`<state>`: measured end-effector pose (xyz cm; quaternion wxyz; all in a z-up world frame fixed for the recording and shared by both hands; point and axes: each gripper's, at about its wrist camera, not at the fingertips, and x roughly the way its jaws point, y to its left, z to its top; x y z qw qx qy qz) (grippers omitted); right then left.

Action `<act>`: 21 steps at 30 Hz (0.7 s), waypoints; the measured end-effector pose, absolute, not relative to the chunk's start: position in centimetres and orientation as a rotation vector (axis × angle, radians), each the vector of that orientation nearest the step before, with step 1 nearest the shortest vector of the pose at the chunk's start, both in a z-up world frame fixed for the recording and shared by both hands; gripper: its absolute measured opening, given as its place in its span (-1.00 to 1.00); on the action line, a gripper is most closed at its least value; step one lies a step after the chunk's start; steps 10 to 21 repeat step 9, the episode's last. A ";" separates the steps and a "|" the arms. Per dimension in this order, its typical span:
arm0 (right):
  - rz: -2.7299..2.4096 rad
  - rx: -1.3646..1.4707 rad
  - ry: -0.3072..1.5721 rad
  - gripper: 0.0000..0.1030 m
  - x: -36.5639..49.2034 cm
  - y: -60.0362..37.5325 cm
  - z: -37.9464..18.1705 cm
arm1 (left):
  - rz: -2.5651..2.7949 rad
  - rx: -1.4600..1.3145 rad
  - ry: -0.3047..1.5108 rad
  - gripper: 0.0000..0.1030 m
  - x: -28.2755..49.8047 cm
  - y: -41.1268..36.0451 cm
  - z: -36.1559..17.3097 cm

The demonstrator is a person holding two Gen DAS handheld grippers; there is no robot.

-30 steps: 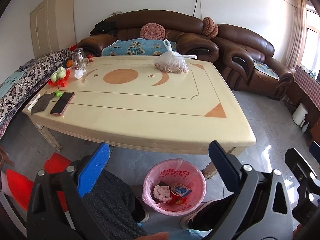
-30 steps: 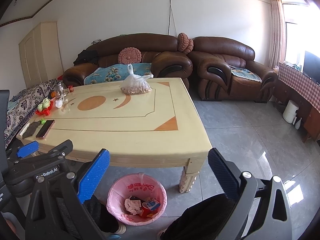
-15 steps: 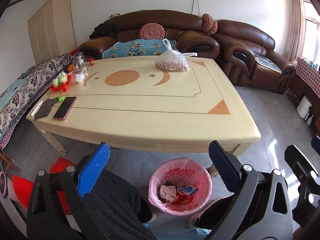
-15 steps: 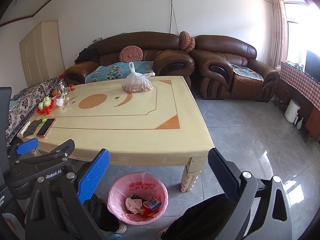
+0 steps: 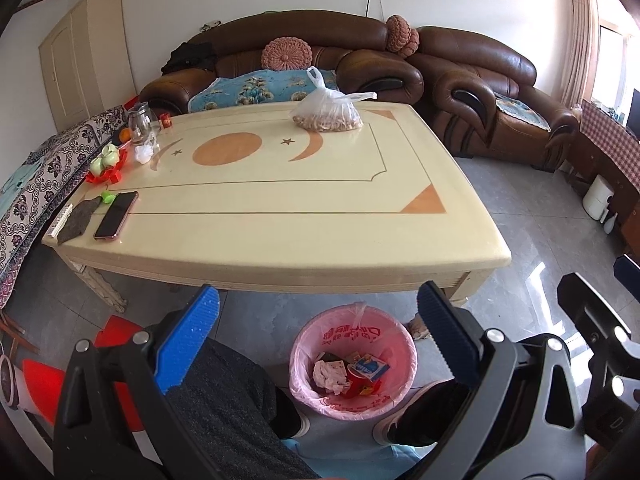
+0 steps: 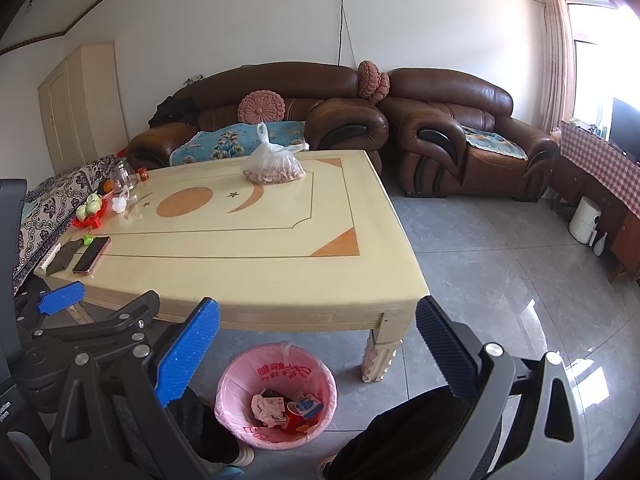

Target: Collect trash

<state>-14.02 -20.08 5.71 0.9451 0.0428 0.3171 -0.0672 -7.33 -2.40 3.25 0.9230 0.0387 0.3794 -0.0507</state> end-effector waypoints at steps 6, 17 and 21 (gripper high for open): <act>-0.140 0.082 0.645 0.87 -14.0 -20.0 5.7 | -0.092 0.088 0.765 0.88 -7.5 -2.4 3.5; -0.141 0.081 0.644 0.87 -14.1 -20.0 5.7 | -0.092 0.095 0.765 0.88 -7.6 -2.6 3.5; -0.141 0.081 0.644 0.87 -14.1 -20.0 5.7 | -0.092 0.095 0.765 0.88 -7.6 -2.6 3.5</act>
